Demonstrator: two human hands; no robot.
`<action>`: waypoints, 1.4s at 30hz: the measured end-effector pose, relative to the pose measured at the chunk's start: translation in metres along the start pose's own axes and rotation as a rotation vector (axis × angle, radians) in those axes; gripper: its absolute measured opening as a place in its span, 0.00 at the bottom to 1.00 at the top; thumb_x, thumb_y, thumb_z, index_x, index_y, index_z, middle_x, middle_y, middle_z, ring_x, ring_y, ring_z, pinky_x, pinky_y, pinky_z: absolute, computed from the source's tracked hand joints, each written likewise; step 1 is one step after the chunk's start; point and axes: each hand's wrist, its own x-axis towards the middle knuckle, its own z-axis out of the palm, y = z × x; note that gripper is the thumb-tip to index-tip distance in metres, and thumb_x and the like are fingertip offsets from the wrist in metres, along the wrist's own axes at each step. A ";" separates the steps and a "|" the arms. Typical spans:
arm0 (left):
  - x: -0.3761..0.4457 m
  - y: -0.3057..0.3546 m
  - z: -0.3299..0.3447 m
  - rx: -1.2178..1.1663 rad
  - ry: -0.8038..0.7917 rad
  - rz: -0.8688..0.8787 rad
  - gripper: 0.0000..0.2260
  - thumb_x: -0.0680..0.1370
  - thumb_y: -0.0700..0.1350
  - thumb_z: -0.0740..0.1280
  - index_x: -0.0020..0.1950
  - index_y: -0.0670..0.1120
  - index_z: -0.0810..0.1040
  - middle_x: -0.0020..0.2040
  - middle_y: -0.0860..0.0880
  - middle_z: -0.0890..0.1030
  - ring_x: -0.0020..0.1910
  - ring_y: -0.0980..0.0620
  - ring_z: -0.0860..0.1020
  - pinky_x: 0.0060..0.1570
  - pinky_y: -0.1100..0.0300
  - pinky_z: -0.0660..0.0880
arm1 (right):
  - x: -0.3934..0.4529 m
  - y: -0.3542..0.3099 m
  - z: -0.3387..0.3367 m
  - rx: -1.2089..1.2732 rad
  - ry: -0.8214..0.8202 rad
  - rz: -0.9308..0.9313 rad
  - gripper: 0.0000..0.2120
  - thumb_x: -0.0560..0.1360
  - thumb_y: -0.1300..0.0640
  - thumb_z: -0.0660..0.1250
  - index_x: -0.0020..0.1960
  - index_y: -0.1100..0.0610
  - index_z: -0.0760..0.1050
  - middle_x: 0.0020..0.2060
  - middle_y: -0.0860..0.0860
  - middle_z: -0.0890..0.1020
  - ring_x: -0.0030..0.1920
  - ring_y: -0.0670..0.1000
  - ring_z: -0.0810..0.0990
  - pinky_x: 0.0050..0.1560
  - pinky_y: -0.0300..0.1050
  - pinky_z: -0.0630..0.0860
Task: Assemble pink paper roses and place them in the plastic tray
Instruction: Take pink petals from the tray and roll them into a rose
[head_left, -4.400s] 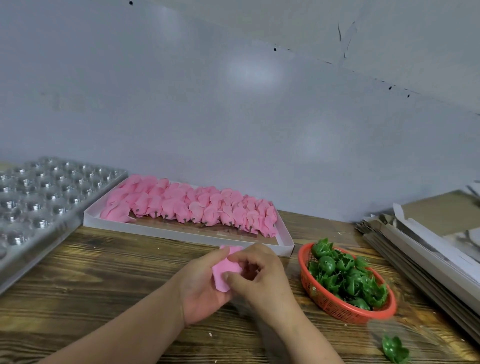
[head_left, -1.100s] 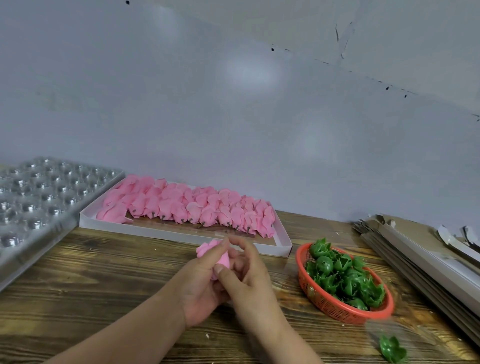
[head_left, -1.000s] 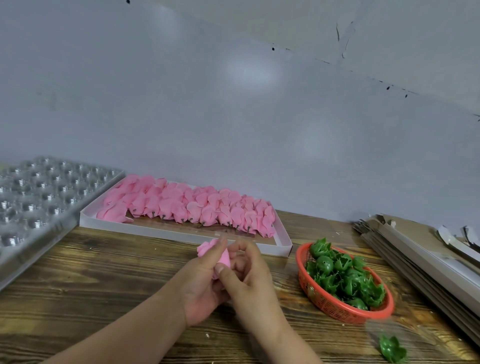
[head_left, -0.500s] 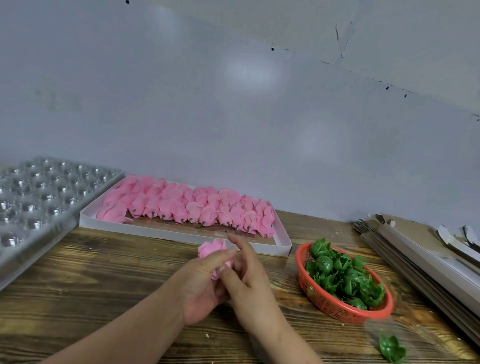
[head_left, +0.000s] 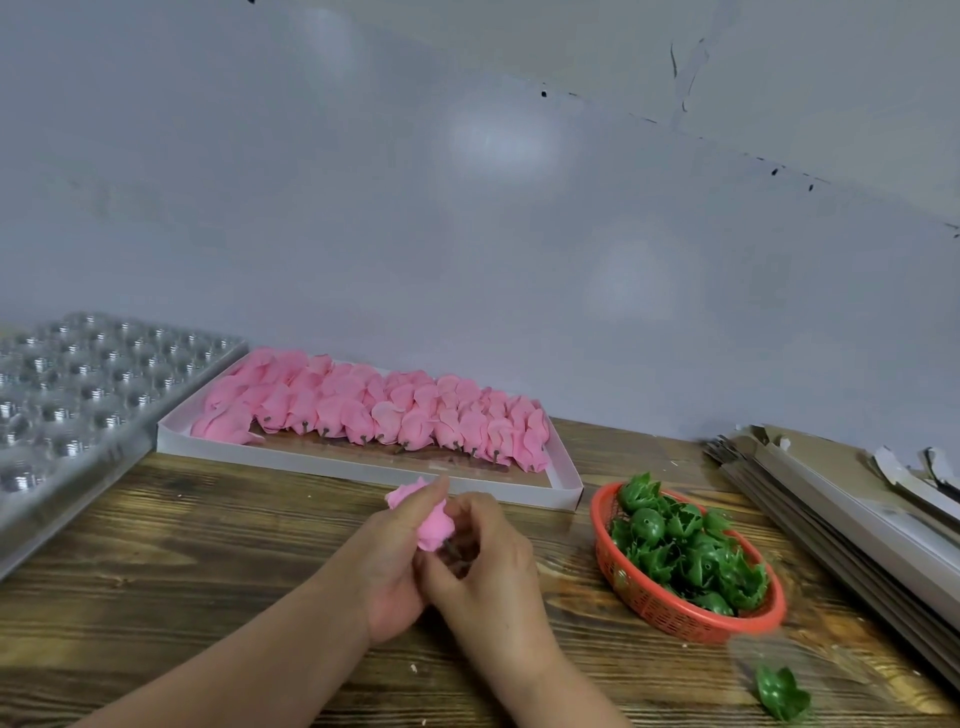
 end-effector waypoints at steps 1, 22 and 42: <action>0.000 -0.001 0.000 0.010 -0.014 0.002 0.10 0.70 0.47 0.69 0.41 0.40 0.79 0.35 0.42 0.82 0.33 0.47 0.82 0.36 0.54 0.78 | 0.001 0.000 0.000 0.036 0.017 0.016 0.11 0.68 0.56 0.71 0.48 0.51 0.74 0.38 0.46 0.80 0.39 0.44 0.78 0.43 0.47 0.76; 0.001 -0.003 -0.006 0.102 -0.133 0.055 0.19 0.63 0.52 0.74 0.46 0.39 0.83 0.42 0.40 0.81 0.42 0.46 0.82 0.50 0.52 0.78 | 0.001 -0.006 0.000 0.401 0.042 0.077 0.08 0.65 0.59 0.67 0.45 0.54 0.76 0.35 0.56 0.80 0.34 0.50 0.77 0.39 0.47 0.75; 0.002 -0.004 -0.002 0.001 -0.131 -0.009 0.17 0.64 0.49 0.73 0.47 0.39 0.86 0.40 0.44 0.84 0.37 0.49 0.83 0.35 0.58 0.80 | 0.000 0.000 0.002 0.061 0.137 -0.053 0.05 0.69 0.55 0.71 0.43 0.51 0.76 0.31 0.45 0.77 0.32 0.43 0.74 0.34 0.44 0.74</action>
